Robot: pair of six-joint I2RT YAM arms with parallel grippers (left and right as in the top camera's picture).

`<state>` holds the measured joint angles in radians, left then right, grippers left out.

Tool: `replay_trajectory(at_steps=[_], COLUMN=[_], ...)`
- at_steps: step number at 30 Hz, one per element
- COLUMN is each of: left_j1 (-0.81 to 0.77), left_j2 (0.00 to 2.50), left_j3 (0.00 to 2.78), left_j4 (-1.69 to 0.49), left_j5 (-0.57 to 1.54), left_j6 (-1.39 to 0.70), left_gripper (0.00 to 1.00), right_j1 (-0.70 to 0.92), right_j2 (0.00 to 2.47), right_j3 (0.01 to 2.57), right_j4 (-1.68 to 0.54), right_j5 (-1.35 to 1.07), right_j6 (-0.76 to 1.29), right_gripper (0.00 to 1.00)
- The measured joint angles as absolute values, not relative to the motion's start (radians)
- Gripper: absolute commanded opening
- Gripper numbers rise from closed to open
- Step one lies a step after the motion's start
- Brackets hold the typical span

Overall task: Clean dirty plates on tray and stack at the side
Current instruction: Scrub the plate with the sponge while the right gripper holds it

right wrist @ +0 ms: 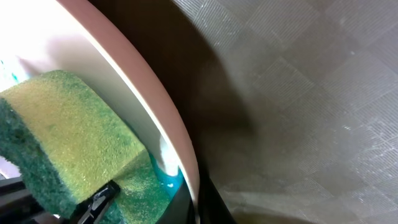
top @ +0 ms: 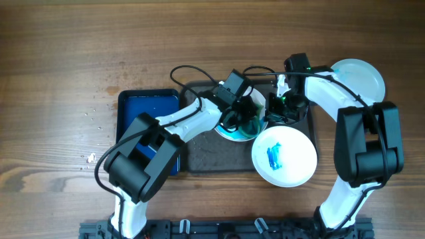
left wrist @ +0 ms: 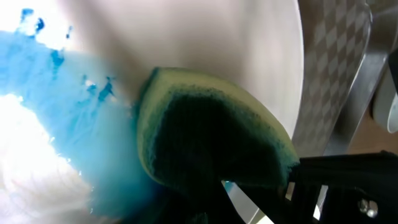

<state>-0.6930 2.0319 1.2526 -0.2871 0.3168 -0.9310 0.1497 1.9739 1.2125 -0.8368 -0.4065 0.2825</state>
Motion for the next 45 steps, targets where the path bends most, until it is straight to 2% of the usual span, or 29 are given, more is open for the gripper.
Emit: replay_trajectory(at_steps=[6, 12, 15, 22, 29, 36, 45], left_j1=[-0.650, -0.511, -0.496, -0.498, -0.520, -0.627, -0.672], left_j2=[2.038, 2.041, 2.041, 2.037, 2.037, 2.046, 2.060], left_j3=[1.255, 1.264, 1.277, 1.307, 1.296, 1.283, 1.262], left_j4=[-0.291, -0.320, -0.368, -0.495, -0.457, -0.365, -0.222], left_j5=[0.305, 0.268, 0.259, 0.236, 0.296, 0.379, 0.394], left_j6=[-0.918, -0.858, -0.831, -0.688, -0.562, -0.585, -0.683], left_gripper=[0.04, 0.04, 0.04, 0.04, 0.04, 0.04, 0.04], right_j1=[0.150, 0.150, 0.157, 0.162, 0.160, 0.157, 0.150], right_j2=[1.974, 1.974, 1.974, 1.976, 1.977, 1.977, 1.977], right_j3=[1.213, 1.213, 1.213, 1.213, 1.213, 1.213, 1.213], right_j4=[-0.838, -0.837, -0.833, -0.834, -0.847, -0.850, -0.852], right_j5=[-0.406, -0.409, -0.412, -0.426, -0.421, -0.418, -0.415], right_j6=[0.282, 0.282, 0.282, 0.282, 0.282, 0.282, 0.287], right_gripper=[0.04, 0.05, 0.04, 0.04, 0.04, 0.04, 0.04])
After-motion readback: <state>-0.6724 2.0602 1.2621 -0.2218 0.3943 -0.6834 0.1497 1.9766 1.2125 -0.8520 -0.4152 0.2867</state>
